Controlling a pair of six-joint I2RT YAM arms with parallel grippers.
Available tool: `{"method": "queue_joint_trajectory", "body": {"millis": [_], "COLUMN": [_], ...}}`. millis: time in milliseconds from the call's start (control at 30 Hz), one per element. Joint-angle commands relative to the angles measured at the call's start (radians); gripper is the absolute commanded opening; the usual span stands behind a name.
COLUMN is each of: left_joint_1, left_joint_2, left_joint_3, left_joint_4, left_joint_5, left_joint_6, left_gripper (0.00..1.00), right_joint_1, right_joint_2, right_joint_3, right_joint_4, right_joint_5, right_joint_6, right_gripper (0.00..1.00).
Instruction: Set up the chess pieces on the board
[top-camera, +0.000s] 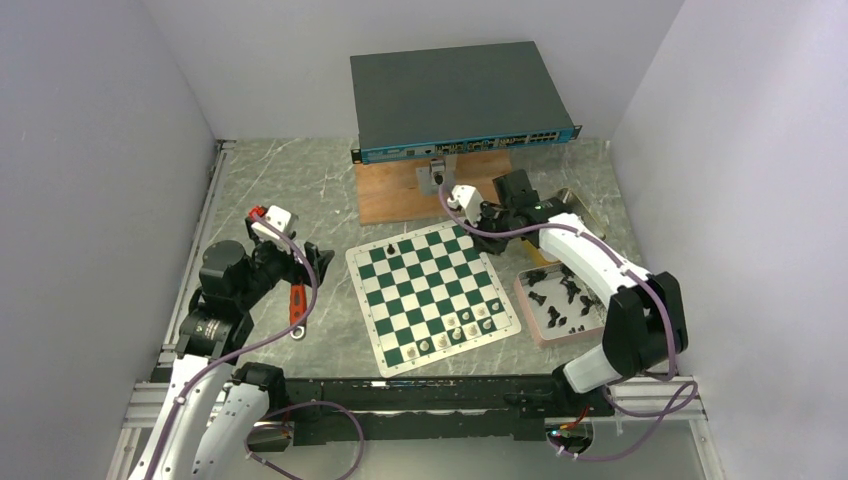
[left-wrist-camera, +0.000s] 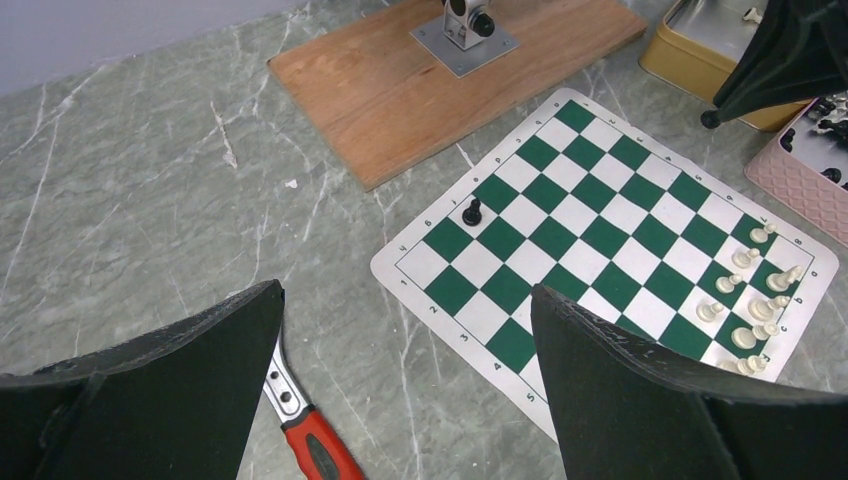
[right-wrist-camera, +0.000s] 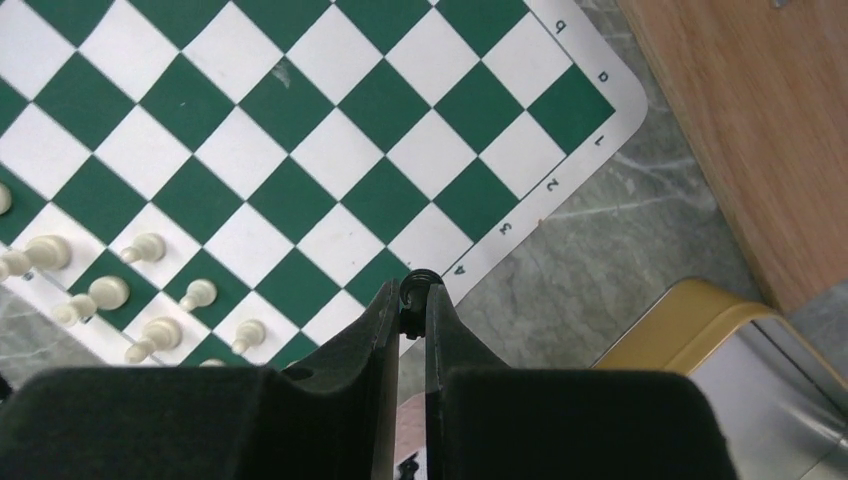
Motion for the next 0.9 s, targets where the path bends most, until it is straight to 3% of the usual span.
{"method": "queue_joint_trajectory", "body": {"millis": [0,867], "left_joint_1": [0.009,0.020], "left_joint_2": [0.009,0.010], "left_joint_3": [0.025,0.025], "left_joint_4": [0.016,0.018], "left_joint_5": [-0.006,-0.001], "left_joint_6": [-0.005,-0.005], "left_gripper": [0.99,0.99], "right_joint_1": [0.034,0.055], "right_joint_2": [0.041,0.276], "right_joint_3": [0.054,0.165], "right_joint_4": [0.079,0.307], "right_joint_5": [0.082,0.189], "right_joint_6": [0.004,0.144], "right_gripper": [0.03,0.04]}}
